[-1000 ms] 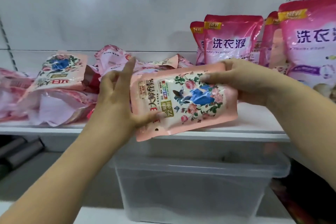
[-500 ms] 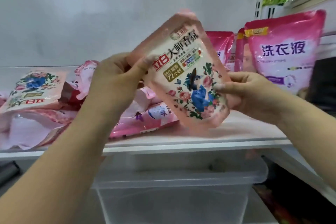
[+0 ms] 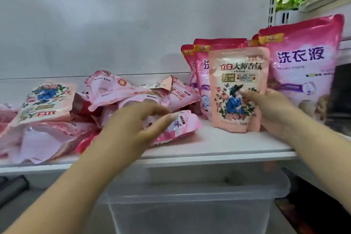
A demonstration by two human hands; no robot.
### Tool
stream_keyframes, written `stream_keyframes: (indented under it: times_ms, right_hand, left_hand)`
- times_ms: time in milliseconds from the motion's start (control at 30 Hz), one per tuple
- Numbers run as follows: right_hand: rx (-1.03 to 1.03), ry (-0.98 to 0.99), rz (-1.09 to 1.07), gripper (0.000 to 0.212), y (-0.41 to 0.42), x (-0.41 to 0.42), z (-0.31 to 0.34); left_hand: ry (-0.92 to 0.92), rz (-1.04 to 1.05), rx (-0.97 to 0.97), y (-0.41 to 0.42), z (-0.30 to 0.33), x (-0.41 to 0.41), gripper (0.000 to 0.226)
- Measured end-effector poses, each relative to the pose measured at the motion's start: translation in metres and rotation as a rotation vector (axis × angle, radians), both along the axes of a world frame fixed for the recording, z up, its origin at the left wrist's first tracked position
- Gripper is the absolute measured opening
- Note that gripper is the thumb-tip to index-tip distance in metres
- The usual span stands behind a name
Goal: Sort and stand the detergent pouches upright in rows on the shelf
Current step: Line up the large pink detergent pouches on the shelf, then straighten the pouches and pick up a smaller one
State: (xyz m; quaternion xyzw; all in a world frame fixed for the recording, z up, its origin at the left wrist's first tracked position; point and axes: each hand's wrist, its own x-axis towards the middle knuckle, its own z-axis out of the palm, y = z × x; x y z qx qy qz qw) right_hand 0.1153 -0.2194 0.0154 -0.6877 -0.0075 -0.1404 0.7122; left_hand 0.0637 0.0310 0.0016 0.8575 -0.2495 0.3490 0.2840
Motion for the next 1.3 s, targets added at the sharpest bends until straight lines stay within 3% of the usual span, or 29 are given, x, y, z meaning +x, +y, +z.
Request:
stream_keyframes:
  times_ms: [167, 267, 433, 567, 700, 767, 867, 967, 1067, 1200, 1300]
  right_hand:
    - [-0.164, -0.006, -0.028, 0.012, 0.003, 0.011, 0.011]
    - [-0.304, 0.006, 0.040, 0.027, 0.012, 0.001, 0.006]
    - [-0.976, 0.112, -0.128, 0.064, 0.014, -0.033, -0.013]
    - [-1.300, 0.017, -0.321, 0.064, 0.033, -0.051, -0.011]
    - [-1.219, -0.211, -0.389, 0.083, 0.056, -0.051, 0.000]
    - [-1.118, -0.208, -0.163, 0.091, 0.076, -0.047, 0.009]
    - [-0.976, -0.081, 0.181, 0.081, 0.110, -0.033, 0.009]
    - [-1.221, -0.045, 0.278, 0.078, 0.120, -0.020, 0.002]
    - [-1.399, -0.123, 0.195, 0.091, 0.120, -0.025, 0.001]
    - [-1.401, -0.170, 0.064, 0.075, 0.125, -0.053, -0.005]
    - [-1.483, -0.326, -0.096, 0.059, 0.125, -0.072, -0.016]
  left_hand:
    - [-0.060, 0.150, 0.091, 0.016, -0.023, -0.005, 0.066]
    - [-0.052, 0.209, 0.121, 0.026, -0.022, -0.013, 0.073]
    - [-0.055, 0.352, 0.237, 0.033, -0.040, -0.009, 0.080]
    - [-0.160, 0.400, 0.218, 0.033, -0.056, -0.002, 0.064]
    - [-0.261, 0.362, 0.163, 0.032, -0.062, 0.002, 0.058]
    - [-0.328, 0.327, 0.159, 0.032, -0.064, 0.003, 0.056]
    - [-0.416, 0.251, 0.168, 0.039, -0.073, 0.006, 0.056]
    - [-0.471, 0.224, 0.152, 0.043, -0.084, 0.004, 0.058]
    - [-0.475, 0.185, 0.060, 0.048, -0.085, 0.003, 0.061]
    - [-0.279, -0.098, -0.140, 0.067, -0.100, -0.027, 0.059]
    - [0.106, -0.198, -0.584, 0.072, -0.119, -0.058, 0.043]
